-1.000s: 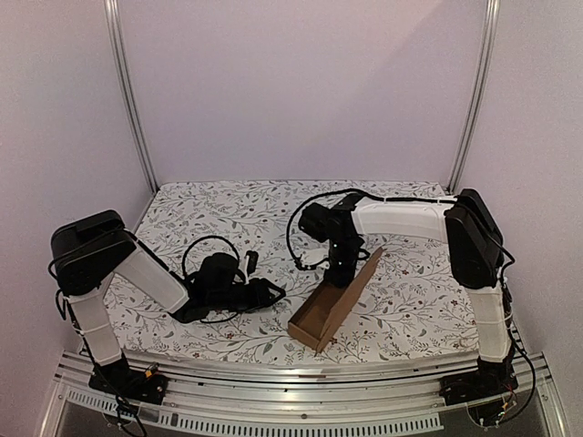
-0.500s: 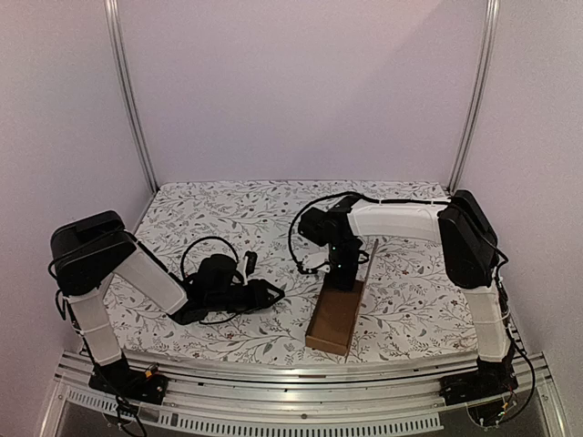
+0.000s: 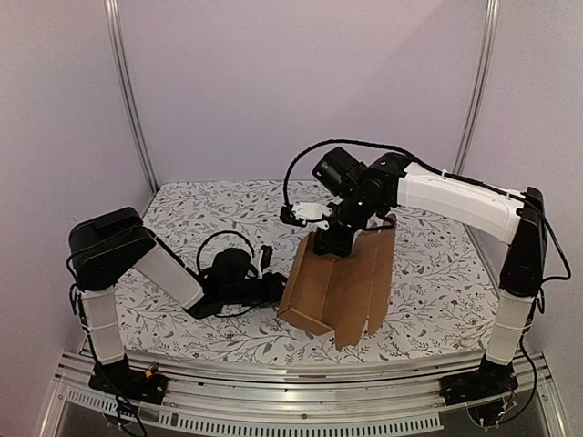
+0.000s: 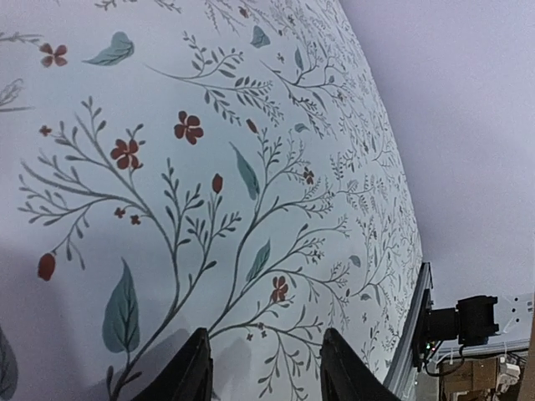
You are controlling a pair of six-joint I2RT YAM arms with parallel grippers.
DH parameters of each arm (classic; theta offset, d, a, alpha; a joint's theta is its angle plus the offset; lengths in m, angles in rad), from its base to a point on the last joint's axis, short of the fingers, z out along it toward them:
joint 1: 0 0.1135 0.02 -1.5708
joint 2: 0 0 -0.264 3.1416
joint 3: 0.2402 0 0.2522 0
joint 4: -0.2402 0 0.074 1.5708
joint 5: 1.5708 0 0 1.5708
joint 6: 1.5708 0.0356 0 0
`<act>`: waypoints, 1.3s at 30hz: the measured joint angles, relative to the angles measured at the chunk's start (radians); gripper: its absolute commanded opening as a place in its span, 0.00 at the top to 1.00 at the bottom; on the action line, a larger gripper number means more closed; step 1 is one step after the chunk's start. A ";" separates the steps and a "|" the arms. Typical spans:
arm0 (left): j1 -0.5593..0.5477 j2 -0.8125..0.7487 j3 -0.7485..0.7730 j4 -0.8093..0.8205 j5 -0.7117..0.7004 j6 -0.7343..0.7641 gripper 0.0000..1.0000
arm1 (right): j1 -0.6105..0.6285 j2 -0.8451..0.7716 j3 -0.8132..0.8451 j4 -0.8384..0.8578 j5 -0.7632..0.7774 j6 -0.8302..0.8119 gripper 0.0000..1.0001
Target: Fold the paper box
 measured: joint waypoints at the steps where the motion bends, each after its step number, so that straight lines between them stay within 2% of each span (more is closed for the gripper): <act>1: -0.005 0.009 0.014 0.009 0.007 -0.007 0.56 | 0.004 -0.002 -0.006 0.009 -0.001 -0.003 0.97; 9: -0.068 0.013 0.071 0.096 0.037 -0.050 0.57 | 0.066 0.000 -0.093 0.116 0.091 -0.034 1.00; 20: -0.082 -0.021 0.053 0.017 -0.035 -0.063 0.59 | 0.164 0.021 -0.168 0.280 0.431 -0.052 1.00; 25: -0.082 -0.021 0.045 -0.021 -0.068 -0.059 0.58 | 0.168 0.036 -0.167 0.281 0.436 -0.052 0.95; 32: -0.027 -0.136 -0.086 -0.037 -0.087 -0.041 0.53 | 0.138 0.068 -0.167 0.180 0.356 -0.082 0.94; 34: 0.006 -0.180 -0.113 -0.084 -0.108 -0.026 0.52 | 0.118 0.104 -0.167 0.150 0.338 -0.098 0.86; 38: 0.043 -0.280 -0.143 -0.228 -0.166 0.024 0.50 | 0.076 0.208 -0.132 0.085 0.313 -0.123 0.59; 39: 0.043 -0.304 -0.143 -0.263 -0.176 0.040 0.50 | 0.068 0.237 -0.110 0.069 0.309 -0.128 0.55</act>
